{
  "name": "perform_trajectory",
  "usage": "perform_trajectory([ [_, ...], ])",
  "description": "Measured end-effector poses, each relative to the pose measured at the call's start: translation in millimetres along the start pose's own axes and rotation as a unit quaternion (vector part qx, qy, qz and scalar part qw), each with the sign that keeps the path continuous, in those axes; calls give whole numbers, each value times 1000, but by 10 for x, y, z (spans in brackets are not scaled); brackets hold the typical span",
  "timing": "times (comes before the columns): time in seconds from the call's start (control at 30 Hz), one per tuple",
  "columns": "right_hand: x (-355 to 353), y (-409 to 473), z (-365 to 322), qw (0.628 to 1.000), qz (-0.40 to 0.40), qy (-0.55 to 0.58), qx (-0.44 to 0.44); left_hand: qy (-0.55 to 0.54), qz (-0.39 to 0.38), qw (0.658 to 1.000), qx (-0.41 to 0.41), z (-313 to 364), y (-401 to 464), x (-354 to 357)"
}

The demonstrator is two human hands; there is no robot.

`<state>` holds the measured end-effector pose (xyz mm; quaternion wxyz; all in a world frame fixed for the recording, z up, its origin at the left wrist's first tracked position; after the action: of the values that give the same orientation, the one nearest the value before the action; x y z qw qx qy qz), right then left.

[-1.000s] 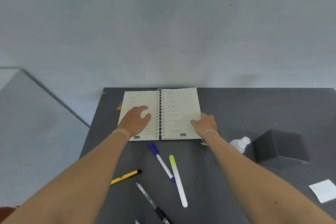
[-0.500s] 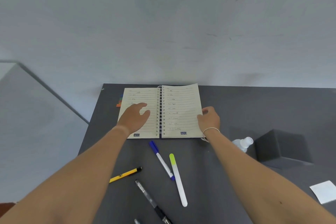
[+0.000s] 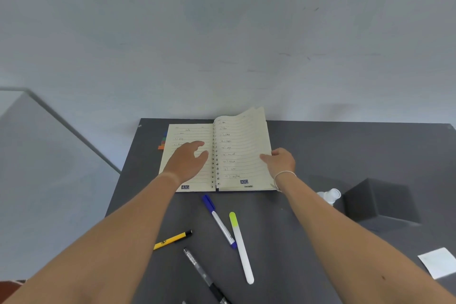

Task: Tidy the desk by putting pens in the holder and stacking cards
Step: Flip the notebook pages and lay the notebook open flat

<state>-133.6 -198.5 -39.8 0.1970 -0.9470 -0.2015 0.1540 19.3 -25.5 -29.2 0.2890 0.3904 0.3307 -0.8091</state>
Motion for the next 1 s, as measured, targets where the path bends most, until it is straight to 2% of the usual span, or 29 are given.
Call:
perform_trajectory([
  [0.3, -10, -40, -43, 997, 44, -20, -57, -4, 4, 1000, -4, -26, -25, -79],
  [0.53, -80, -92, -70, 992, 50, -87, -80, -6, 9, 1000, -2, -20, -54, -118],
  [0.73, -64, -183, -147, 981, 48, -125, -138, -12, 21, 1000, -2, 29, -98, -199],
  [0.87, -5, -271, -221, 990, -8, -35, -136, -20, 30, 999, 0, 37, -136, -271],
  [1.0, 57, -370, -329, 993, -84, 57, -63, -39, 34, 999, 7, 27, -183, -343],
])
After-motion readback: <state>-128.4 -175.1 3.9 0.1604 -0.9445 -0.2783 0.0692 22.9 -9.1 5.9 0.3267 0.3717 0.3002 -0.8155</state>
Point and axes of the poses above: each hand's wrist, its own y-axis towards the middle knuckle, its own x-axis out of the palm, z = x × y, the point moved 1 cm from there along y, towards the middle knuckle, and after that the axes turned 15 degrees about y, right-handed, at the moved point
